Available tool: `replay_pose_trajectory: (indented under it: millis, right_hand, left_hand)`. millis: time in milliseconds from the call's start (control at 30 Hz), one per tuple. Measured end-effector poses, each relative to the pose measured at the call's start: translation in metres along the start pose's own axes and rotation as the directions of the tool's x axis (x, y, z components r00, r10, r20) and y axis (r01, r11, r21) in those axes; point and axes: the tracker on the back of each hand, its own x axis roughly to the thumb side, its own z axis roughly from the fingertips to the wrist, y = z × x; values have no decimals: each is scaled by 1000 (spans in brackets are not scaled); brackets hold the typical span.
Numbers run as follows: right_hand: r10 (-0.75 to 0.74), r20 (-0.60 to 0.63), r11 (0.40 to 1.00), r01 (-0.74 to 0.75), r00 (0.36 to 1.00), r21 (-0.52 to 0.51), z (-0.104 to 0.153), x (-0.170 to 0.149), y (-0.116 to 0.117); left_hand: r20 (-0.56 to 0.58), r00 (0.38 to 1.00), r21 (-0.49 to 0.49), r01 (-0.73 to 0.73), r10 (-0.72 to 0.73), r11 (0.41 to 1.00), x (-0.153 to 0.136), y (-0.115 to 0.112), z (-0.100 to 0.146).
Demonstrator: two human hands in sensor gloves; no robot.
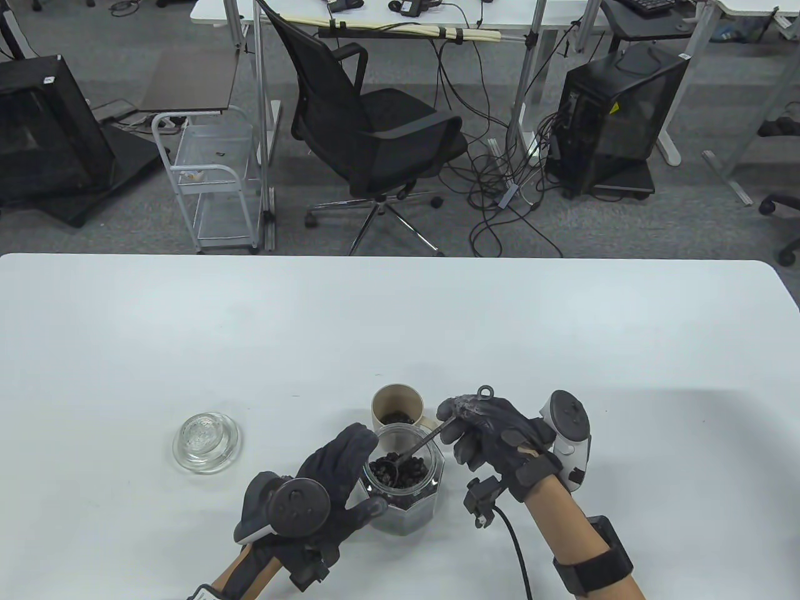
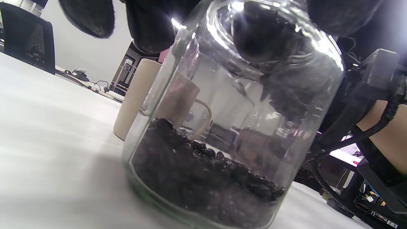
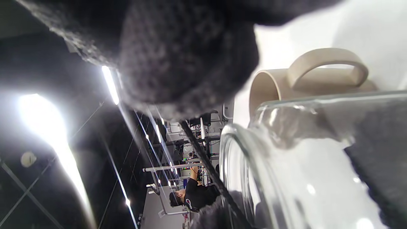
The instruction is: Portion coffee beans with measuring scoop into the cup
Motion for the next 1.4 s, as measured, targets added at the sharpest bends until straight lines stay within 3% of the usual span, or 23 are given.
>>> replay_pose_trajectory:
  millis: [433, 900, 1167, 1400]
  right_hand:
    - [-96, -54, 995, 94, 994, -46, -8, -17, -15]
    - [-181, -5, 980, 180, 984, -86, -5, -5, -28]
    - [-286, 47, 936, 290, 957, -200, -3, -6, -41]
    - [-234, 40, 932, 236, 971, -275, -8, -19, -49]
  left_hand:
    - [0, 1000, 0, 0, 0, 1000, 0, 0, 0]
    - [0, 1000, -1, -1, 1, 1000, 0, 0, 0]
    - [0, 1000, -1, -1, 1, 1000, 0, 0, 0]
    - [0, 1000, -2, -1, 1, 1000, 0, 0, 0]
